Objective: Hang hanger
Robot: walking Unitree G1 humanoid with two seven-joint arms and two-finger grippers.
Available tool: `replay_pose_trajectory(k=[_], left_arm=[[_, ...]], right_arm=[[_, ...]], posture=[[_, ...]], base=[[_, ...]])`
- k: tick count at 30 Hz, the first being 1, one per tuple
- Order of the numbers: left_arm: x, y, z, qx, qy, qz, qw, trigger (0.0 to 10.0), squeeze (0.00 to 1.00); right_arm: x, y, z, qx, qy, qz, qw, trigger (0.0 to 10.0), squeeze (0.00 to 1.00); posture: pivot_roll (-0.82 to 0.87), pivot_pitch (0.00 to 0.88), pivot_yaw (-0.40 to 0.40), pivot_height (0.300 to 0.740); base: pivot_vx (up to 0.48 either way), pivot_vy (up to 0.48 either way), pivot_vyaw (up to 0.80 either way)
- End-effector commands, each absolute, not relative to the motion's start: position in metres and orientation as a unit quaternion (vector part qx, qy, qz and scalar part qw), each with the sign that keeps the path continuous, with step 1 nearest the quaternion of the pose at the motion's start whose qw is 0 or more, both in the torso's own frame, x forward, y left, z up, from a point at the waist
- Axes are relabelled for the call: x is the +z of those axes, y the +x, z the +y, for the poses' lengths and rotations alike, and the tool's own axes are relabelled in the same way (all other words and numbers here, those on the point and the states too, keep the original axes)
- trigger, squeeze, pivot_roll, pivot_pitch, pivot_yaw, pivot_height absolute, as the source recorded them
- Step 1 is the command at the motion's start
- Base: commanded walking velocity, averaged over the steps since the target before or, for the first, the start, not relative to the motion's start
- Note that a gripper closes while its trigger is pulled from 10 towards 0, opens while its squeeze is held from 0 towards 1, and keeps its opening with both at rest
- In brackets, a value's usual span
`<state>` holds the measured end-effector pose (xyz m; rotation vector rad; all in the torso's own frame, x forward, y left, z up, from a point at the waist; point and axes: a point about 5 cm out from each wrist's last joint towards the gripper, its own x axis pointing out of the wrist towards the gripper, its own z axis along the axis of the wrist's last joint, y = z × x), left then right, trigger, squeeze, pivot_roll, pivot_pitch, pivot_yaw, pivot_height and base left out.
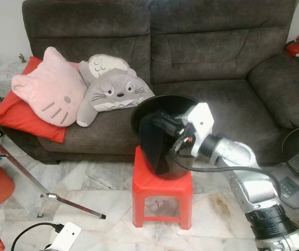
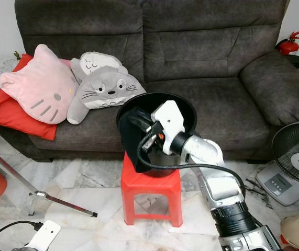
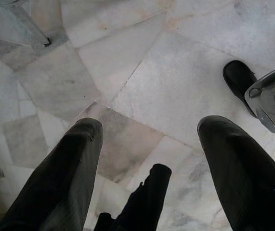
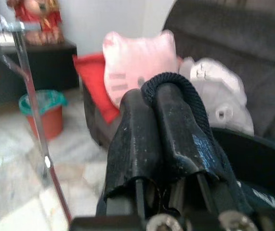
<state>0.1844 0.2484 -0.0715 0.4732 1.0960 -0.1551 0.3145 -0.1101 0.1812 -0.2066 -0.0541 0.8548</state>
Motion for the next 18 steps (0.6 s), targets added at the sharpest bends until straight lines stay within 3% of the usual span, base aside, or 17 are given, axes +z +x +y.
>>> replay_pose_trajectory(k=[1, 10, 14, 18], left_arm=[[-0.073, 0.180, 0.253, -0.070, 0.223, 0.527, 0.817, 10.0, 0.00], [-0.072, 0.180, 0.253, -0.069, 0.224, 0.526, 0.817, 10.0, 0.00], [-0.072, 0.180, 0.253, -0.069, 0.224, 0.526, 0.817, 10.0, 0.00], [-0.072, 0.181, 0.253, -0.067, 0.224, 0.525, 0.818, 10.0, 0.00]], right_arm=[[0.174, 0.315, -0.112, 0.407, -0.108, -0.003, 0.907, 10.0, 0.00], [0.162, 0.313, -0.120, 0.396, -0.121, 0.023, 0.910, 10.0, 0.00], [0.169, 0.311, -0.116, 0.420, -0.129, 0.006, 0.898, 10.0, 0.00], [0.160, 0.322, -0.123, 0.402, -0.181, 0.034, 0.897, 10.0, 0.00]], posture=[[-0.23, 0.000, 0.083, 0.740], [-0.23, 0.000, 0.084, 0.740], [-0.23, 0.000, 0.084, 0.740], [-0.22, 0.000, 0.081, 0.740]], base=[[0.000, 0.000, 0.00], [0.000, 0.000, 0.00], [0.000, 0.000, 0.00], [0.000, 0.000, 0.00]])
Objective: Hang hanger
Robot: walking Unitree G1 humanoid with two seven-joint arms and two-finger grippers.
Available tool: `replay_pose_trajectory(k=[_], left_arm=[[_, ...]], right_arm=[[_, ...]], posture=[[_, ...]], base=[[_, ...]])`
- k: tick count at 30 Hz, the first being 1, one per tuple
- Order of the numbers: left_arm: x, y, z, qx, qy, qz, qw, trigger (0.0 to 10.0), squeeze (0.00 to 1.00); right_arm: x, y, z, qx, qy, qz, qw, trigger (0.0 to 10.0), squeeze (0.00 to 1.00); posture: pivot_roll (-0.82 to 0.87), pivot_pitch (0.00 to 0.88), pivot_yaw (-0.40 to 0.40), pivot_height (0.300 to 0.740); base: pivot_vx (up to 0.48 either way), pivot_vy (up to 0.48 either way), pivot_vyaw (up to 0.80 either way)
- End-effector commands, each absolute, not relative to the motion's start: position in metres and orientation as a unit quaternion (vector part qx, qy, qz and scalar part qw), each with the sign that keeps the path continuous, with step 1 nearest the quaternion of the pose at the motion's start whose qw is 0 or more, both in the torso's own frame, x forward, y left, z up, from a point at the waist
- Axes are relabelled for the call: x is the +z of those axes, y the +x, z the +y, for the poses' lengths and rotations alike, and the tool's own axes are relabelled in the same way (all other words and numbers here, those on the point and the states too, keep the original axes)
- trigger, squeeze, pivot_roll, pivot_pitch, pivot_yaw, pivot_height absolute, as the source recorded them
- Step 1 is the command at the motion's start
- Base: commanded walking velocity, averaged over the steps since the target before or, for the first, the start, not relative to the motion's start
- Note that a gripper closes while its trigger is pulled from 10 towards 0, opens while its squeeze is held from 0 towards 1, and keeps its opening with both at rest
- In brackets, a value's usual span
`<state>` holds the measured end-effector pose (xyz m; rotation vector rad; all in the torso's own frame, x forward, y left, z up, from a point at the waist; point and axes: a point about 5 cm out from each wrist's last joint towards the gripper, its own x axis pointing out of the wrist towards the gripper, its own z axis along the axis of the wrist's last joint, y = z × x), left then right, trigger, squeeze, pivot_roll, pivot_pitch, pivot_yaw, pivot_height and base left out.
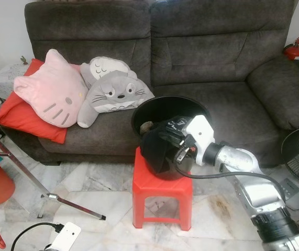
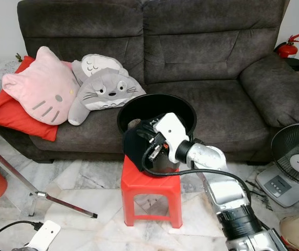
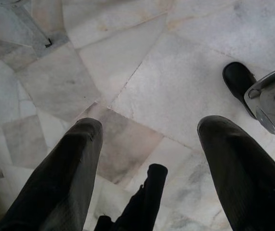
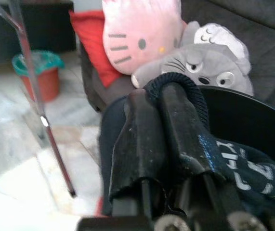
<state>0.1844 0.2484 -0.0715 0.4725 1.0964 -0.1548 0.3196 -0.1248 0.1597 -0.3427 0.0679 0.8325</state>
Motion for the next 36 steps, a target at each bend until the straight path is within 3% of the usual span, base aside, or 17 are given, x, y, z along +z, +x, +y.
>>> replay_pose_trajectory(k=[1, 8, 15, 22, 27, 36], left_arm=[[-0.072, 0.181, 0.253, -0.067, 0.224, 0.525, 0.819, 10.0, 0.00], [-0.071, 0.182, 0.254, -0.064, 0.225, 0.522, 0.820, 10.0, 0.00], [-0.071, 0.182, 0.253, -0.061, 0.225, 0.520, 0.822, 10.0, 0.00], [-0.071, 0.182, 0.254, -0.058, 0.224, 0.519, 0.823, 10.0, 0.00], [-0.071, 0.182, 0.253, -0.060, 0.224, 0.520, 0.822, 10.0, 0.00], [-0.072, 0.182, 0.253, -0.061, 0.224, 0.521, 0.822, 10.0, 0.00]], right_arm=[[0.159, 0.325, -0.125, 0.394, -0.191, 0.040, 0.898, 10.0, 0.00], [0.155, 0.362, -0.142, 0.285, -0.216, 0.074, 0.931, 10.0, 0.00], [0.152, 0.381, -0.148, 0.240, -0.235, 0.083, 0.938, 10.0, 0.00], [0.156, 0.387, -0.138, 0.266, -0.248, 0.083, 0.928, 10.0, 0.00], [0.140, 0.390, -0.163, 0.178, -0.244, 0.143, 0.942, 10.0, 0.00], [0.118, 0.383, -0.170, 0.166, -0.242, 0.184, 0.938, 10.0, 0.00]], posture=[[-0.22, 0.000, 0.081, 0.740], [-0.21, 0.000, 0.078, 0.740], [-0.21, 0.000, 0.076, 0.740], [-0.20, 0.000, 0.074, 0.740], [-0.20, 0.000, 0.073, 0.740], [-0.20, 0.000, 0.073, 0.740]], base=[[0.000, 0.000, 0.00], [0.000, 0.000, 0.00], [0.000, 0.000, 0.00], [0.000, 0.000, 0.00], [0.000, 0.000, 0.00], [0.000, 0.000, 0.00]])
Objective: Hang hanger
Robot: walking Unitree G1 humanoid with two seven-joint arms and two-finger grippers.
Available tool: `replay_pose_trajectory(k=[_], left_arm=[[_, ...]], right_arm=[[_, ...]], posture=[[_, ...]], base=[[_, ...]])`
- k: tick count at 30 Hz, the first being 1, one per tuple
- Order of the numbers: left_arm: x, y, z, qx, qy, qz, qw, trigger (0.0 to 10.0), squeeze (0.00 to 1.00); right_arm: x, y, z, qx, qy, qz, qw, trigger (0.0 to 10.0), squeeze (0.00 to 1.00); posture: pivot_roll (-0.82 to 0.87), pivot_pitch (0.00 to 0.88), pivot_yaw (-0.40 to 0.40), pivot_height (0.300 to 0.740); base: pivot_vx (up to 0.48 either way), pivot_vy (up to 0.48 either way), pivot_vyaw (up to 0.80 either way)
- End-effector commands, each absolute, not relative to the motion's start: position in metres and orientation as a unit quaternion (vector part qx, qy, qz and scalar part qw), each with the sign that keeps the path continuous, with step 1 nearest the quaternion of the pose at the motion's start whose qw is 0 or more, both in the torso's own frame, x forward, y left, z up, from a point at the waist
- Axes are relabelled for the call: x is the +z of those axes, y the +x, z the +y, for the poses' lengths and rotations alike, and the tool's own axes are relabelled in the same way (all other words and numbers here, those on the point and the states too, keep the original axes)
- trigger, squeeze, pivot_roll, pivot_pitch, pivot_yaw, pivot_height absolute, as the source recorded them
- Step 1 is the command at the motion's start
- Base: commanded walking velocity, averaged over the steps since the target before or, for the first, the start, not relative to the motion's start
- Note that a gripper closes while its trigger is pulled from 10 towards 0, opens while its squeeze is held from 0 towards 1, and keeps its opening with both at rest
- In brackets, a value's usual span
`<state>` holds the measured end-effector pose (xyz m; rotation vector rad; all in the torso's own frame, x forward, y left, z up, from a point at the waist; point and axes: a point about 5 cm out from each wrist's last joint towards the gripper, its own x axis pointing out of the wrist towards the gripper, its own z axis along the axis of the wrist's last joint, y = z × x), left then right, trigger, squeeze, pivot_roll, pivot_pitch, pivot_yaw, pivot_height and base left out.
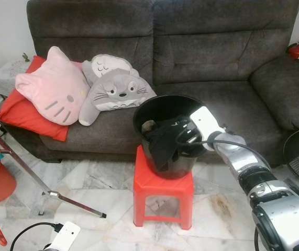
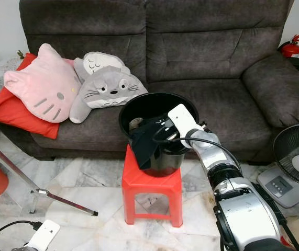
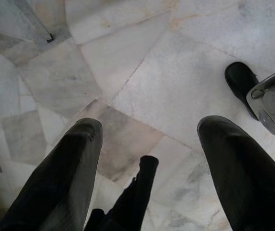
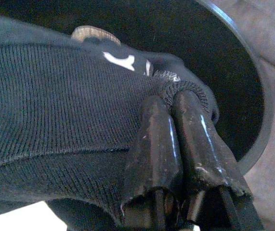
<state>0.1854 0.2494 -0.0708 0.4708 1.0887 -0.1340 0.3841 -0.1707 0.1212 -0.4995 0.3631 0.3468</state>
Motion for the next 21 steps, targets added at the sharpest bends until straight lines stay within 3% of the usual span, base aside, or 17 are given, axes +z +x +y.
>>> replay_pose_trajectory(k=[1, 3, 4, 21], left_arm=[[-0.072, 0.182, 0.253, -0.062, 0.223, 0.521, 0.822, 10.0, 0.00], [-0.071, 0.182, 0.253, -0.061, 0.224, 0.520, 0.822, 10.0, 0.00], [-0.071, 0.182, 0.253, -0.061, 0.224, 0.520, 0.822, 10.0, 0.00], [-0.071, 0.183, 0.253, -0.060, 0.223, 0.519, 0.823, 10.0, 0.00]], right_arm=[[0.117, 0.383, -0.171, 0.164, -0.241, 0.186, 0.938, 10.0, 0.00], [0.116, 0.382, -0.170, 0.165, -0.227, 0.181, 0.943, 10.0, 0.00], [0.117, 0.383, -0.168, 0.168, -0.209, 0.171, 0.948, 10.0, 1.00], [0.142, 0.391, -0.161, 0.159, -0.134, 0.105, 0.972, 10.0, 1.00]], posture=[[-0.20, 0.000, 0.073, 0.740], [-0.20, 0.000, 0.074, 0.740], [-0.20, 0.000, 0.075, 0.740], [-0.20, 0.000, 0.075, 0.740]], base=[[0.000, 0.000, 0.00], [0.000, 0.000, 0.00], [0.000, 0.000, 0.00], [0.000, 0.000, 0.00]])
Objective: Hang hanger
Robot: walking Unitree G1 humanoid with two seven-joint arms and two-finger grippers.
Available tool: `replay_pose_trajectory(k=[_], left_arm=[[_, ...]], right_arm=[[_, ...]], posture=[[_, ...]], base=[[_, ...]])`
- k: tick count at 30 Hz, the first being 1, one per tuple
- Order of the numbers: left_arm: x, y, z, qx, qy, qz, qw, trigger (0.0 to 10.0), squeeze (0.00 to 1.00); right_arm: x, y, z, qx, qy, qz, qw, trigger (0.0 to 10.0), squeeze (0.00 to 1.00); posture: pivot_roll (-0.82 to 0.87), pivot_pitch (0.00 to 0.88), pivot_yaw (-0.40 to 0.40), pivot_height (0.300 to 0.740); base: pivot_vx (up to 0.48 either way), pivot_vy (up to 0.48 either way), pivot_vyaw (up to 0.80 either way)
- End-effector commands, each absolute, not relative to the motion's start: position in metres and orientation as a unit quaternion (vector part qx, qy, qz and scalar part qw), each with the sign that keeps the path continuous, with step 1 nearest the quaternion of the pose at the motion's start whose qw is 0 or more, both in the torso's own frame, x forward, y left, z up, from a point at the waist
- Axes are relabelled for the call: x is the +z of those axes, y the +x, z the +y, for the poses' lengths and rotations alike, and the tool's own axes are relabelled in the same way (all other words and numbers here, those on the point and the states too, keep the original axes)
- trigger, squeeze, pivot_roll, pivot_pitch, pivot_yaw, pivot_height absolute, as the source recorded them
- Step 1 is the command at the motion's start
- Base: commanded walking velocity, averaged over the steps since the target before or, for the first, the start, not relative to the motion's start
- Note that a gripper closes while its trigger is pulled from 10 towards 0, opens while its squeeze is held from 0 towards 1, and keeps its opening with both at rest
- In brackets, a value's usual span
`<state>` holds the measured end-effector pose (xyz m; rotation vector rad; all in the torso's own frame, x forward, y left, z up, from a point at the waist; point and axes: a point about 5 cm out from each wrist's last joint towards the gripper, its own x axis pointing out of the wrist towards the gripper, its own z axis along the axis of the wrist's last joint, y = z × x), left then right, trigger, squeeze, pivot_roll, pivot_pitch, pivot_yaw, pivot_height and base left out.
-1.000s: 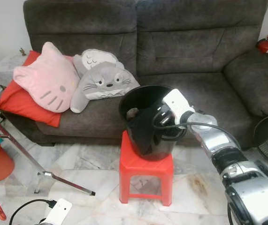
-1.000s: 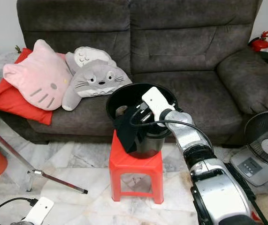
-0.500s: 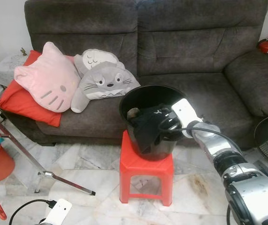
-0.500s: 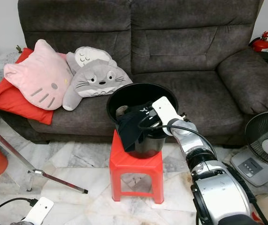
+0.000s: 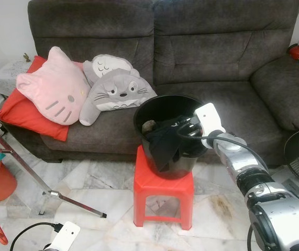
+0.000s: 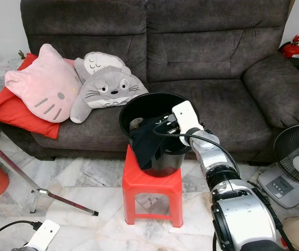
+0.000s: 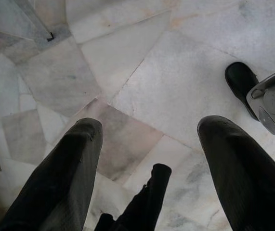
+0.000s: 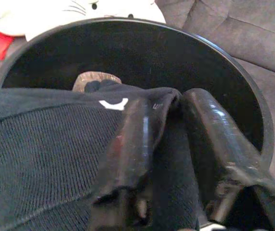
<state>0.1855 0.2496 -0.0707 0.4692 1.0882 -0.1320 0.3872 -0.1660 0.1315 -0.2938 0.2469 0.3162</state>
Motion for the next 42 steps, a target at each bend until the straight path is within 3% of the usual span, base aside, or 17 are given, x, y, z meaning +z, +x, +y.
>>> replay_pose_trajectory(k=[1, 9, 13, 16, 17, 19, 20, 25, 32, 36, 42], left_arm=[[-0.071, 0.182, 0.253, -0.059, 0.223, 0.519, 0.823, 10.0, 0.00], [-0.071, 0.182, 0.253, -0.059, 0.223, 0.520, 0.823, 10.0, 0.00], [-0.072, 0.182, 0.253, -0.059, 0.223, 0.520, 0.823, 10.0, 0.00], [-0.072, 0.182, 0.253, -0.059, 0.223, 0.520, 0.823, 10.0, 0.00], [-0.072, 0.182, 0.253, -0.059, 0.223, 0.520, 0.822, 10.0, 0.00], [-0.072, 0.182, 0.253, -0.060, 0.223, 0.520, 0.822, 10.0, 0.00], [-0.072, 0.182, 0.253, -0.063, 0.226, 0.520, 0.822, 10.0, 0.00], [-0.071, 0.183, 0.252, -0.065, 0.228, 0.519, 0.822, 10.0, 0.00], [-0.071, 0.184, 0.252, -0.053, 0.223, 0.517, 0.825, 10.0, 0.00], [-0.071, 0.185, 0.251, -0.053, 0.223, 0.515, 0.826, 10.0, 0.00], [-0.071, 0.185, 0.251, -0.046, 0.216, 0.514, 0.829, 10.0, 0.00]], right_arm=[[0.144, 0.391, -0.161, 0.159, -0.125, 0.102, 0.974, 10.0, 1.00], [0.169, 0.388, -0.150, 0.167, -0.094, 0.013, 0.981, 10.0, 1.00], [0.170, 0.366, -0.127, 0.219, -0.082, -0.018, 0.972, 10.0, 1.00], [0.166, 0.356, -0.124, 0.229, -0.084, -0.020, 0.970, 10.0, 1.00], [0.164, 0.352, -0.124, 0.227, -0.082, -0.018, 0.970, 10.0, 0.76], [0.163, 0.349, -0.125, 0.226, -0.080, -0.017, 0.971, 10.0, 0.76], [0.157, 0.339, -0.124, 0.227, -0.068, -0.012, 0.971, 10.0, 0.00], [0.145, 0.320, -0.112, 0.238, -0.049, 0.019, 0.970, 10.0, 0.00], [0.145, 0.292, -0.069, 0.207, -0.011, 0.079, 0.975, 10.0, 0.00], [0.130, 0.298, -0.071, 0.159, -0.012, 0.142, 0.977, 10.0, 0.00], [0.135, 0.310, -0.077, 0.108, -0.015, 0.152, 0.982, 10.0, 0.00]], posture=[[-0.20, 0.000, 0.075, 0.740], [-0.20, 0.000, 0.074, 0.740], [-0.21, 0.000, 0.074, 0.740], [-0.21, 0.000, 0.075, 0.740], [-0.22, 0.000, 0.080, 0.740], [-0.22, 0.000, 0.080, 0.740], [-0.23, 0.000, 0.083, 0.740], [-0.24, 0.000, 0.089, 0.740], [-0.23, 0.000, 0.076, 0.740], [-0.22, 0.000, 0.069, 0.740], [-0.22, 0.000, 0.060, 0.740]], base=[[0.000, 0.000, 0.00], [0.000, 0.000, 0.00], [0.000, 0.000, 0.00], [0.000, 0.000, 0.00], [0.000, 0.000, 0.00], [0.000, 0.000, 0.00], [0.000, 0.000, 0.00], [0.000, 0.000, 0.00], [0.000, 0.000, 0.00], [0.000, 0.000, 0.00], [0.000, 0.000, 0.00]])
